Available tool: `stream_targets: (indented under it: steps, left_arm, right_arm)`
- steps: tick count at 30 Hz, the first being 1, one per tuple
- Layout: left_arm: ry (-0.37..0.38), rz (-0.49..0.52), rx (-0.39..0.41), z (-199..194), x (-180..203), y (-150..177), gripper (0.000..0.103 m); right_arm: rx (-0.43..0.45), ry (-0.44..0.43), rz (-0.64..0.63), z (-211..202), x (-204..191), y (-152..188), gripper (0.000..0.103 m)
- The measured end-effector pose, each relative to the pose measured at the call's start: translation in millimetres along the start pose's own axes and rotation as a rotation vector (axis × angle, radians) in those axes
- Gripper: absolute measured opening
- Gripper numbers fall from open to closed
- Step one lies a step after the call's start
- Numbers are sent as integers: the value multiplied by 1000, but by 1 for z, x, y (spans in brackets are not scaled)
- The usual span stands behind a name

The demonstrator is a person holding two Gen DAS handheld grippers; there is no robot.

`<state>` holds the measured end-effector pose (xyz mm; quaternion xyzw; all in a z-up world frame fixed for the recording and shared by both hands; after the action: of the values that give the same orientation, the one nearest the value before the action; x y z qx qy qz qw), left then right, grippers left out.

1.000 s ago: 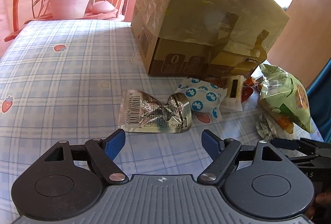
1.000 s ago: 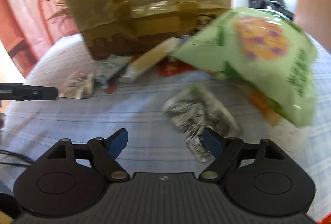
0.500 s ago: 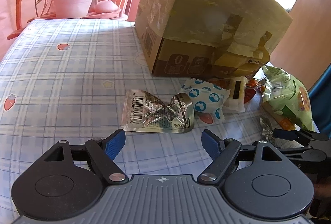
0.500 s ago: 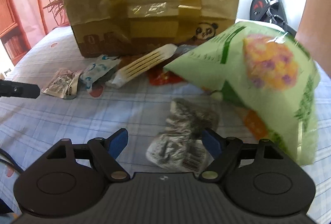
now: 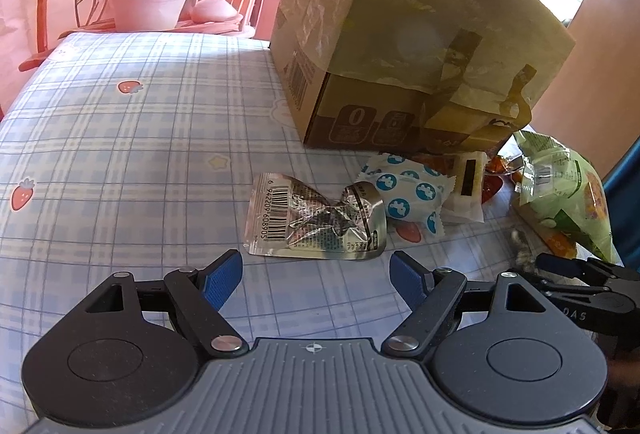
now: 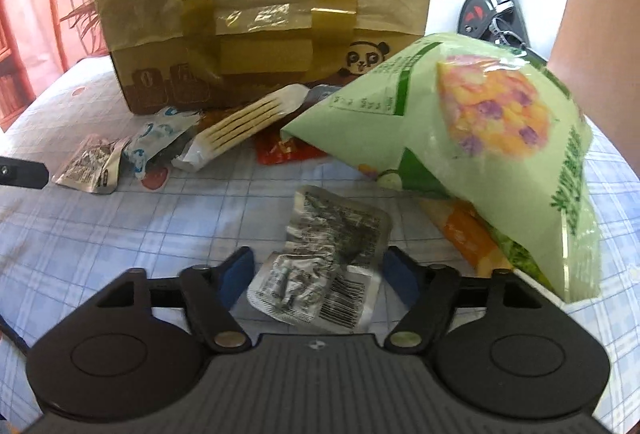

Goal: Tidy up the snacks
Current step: 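Lower both tools toward the silver foil sachets on the tablecloth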

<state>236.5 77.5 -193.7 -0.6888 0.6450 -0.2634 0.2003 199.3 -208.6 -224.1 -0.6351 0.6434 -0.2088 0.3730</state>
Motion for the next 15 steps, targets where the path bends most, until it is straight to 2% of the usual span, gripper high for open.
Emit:
stream_targets:
  steps: [2, 5, 9, 13, 15]
  left_arm:
    - [0, 3, -2, 1, 0, 0, 83]
    - [-4, 5, -6, 4, 0, 0, 83]
    - [-1, 1, 1, 8, 0, -4, 83]
    - [24, -2, 2, 20, 3, -13, 83]
    - [4, 9, 5, 28, 5, -18, 83]
  right_arm:
    - [17, -16, 21, -4, 2, 0, 55]
    - [22, -66, 30, -7, -1, 0, 51]
    - [26, -144, 16, -4, -16, -1, 49]
    - [22, -166, -5, 2, -25, -3, 48]
    - [22, -172, -3, 3, -26, -3, 49]
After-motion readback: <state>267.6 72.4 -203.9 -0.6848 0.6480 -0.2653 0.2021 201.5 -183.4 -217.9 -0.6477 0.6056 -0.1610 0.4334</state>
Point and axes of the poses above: each gripper's, at about its wrist camera, not at the fingertips, and z roughly the way its jaws point, x to its right, y to its underside, the point moved 3 cm from there along z, roughly the way its jaws point, and after that the axes turned 12 degrees about -y, right-handed, at the moved point
